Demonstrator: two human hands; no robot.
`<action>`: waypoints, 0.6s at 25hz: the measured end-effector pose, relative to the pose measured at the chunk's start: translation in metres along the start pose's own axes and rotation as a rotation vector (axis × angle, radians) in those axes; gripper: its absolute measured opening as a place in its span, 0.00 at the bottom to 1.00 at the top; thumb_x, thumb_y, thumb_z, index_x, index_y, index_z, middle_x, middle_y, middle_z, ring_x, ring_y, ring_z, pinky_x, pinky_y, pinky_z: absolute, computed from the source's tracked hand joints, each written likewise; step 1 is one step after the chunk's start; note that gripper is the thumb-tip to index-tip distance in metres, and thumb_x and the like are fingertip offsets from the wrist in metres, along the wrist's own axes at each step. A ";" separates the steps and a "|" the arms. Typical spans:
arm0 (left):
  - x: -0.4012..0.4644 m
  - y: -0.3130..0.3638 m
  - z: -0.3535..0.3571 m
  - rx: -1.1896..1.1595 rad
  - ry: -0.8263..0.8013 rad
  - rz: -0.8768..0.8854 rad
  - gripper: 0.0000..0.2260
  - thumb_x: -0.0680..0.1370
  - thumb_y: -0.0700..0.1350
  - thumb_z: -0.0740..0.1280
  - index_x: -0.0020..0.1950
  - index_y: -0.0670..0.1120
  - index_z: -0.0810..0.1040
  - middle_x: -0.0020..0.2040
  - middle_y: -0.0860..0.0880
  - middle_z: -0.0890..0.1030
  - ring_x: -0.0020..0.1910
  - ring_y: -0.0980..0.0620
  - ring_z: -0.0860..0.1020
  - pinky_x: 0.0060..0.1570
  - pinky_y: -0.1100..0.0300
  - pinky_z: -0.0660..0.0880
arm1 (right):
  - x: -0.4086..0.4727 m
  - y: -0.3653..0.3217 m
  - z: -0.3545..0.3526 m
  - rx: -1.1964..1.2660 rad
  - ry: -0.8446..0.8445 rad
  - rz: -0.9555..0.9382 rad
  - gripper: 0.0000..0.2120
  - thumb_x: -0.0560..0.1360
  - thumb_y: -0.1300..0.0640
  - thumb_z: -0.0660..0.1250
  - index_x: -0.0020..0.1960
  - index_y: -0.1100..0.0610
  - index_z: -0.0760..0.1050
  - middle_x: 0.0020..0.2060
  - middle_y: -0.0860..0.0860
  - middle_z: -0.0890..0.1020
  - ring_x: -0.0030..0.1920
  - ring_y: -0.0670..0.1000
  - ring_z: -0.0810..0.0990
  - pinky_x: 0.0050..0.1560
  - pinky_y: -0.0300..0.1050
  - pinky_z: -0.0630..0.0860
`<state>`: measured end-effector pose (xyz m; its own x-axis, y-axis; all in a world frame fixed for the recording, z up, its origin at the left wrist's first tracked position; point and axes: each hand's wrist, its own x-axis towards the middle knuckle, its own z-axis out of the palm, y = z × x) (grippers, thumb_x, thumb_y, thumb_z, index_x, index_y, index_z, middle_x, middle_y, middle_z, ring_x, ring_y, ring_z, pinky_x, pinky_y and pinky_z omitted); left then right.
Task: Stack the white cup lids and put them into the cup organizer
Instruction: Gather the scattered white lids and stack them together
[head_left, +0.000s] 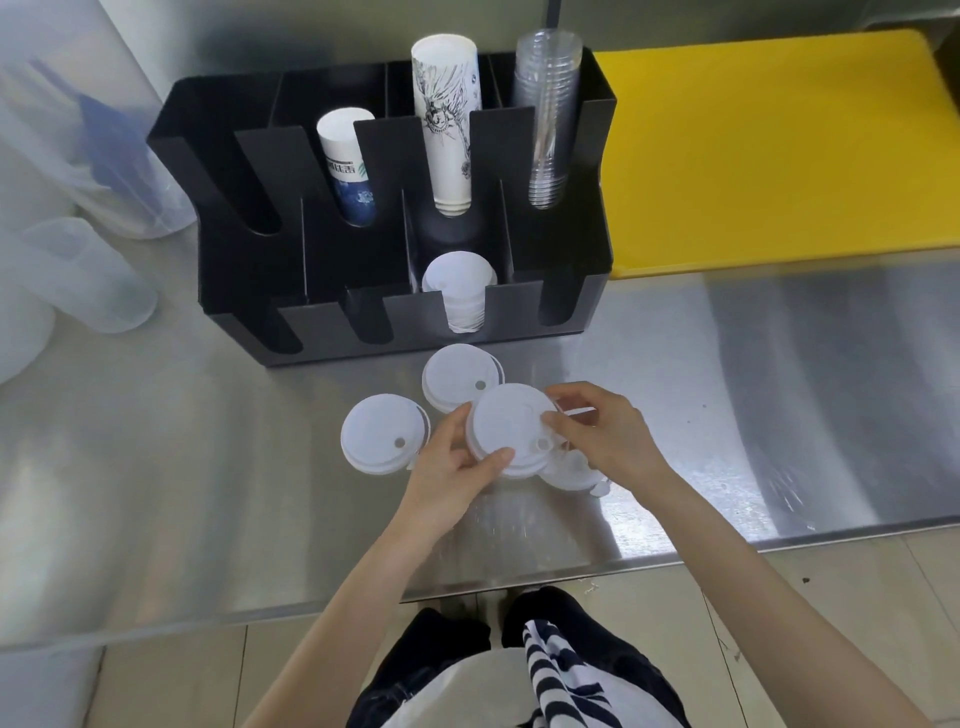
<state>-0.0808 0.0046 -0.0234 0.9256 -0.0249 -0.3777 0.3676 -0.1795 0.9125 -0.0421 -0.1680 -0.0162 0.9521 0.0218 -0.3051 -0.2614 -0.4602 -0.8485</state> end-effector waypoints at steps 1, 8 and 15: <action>-0.001 0.001 0.003 -0.077 0.001 -0.039 0.24 0.73 0.43 0.68 0.68 0.50 0.67 0.61 0.51 0.77 0.54 0.55 0.78 0.56 0.60 0.75 | -0.001 0.002 -0.004 0.027 0.004 0.032 0.09 0.71 0.56 0.68 0.51 0.50 0.77 0.42 0.47 0.79 0.35 0.45 0.79 0.27 0.22 0.70; 0.009 0.007 0.028 -0.136 0.061 -0.170 0.14 0.74 0.42 0.67 0.59 0.46 0.73 0.51 0.50 0.78 0.54 0.48 0.78 0.62 0.46 0.73 | -0.004 0.018 -0.027 0.073 0.057 0.117 0.09 0.70 0.54 0.69 0.49 0.53 0.77 0.45 0.52 0.80 0.41 0.51 0.79 0.46 0.45 0.79; 0.015 -0.001 0.054 -0.011 0.081 -0.187 0.10 0.73 0.43 0.66 0.54 0.50 0.73 0.50 0.49 0.78 0.54 0.46 0.78 0.61 0.47 0.74 | -0.004 0.040 -0.034 0.042 0.094 0.192 0.10 0.70 0.55 0.69 0.51 0.55 0.77 0.44 0.53 0.79 0.45 0.53 0.77 0.57 0.57 0.76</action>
<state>-0.0721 -0.0489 -0.0388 0.8455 0.0873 -0.5269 0.5339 -0.1632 0.8297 -0.0505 -0.2160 -0.0342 0.8944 -0.1461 -0.4227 -0.4436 -0.4109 -0.7965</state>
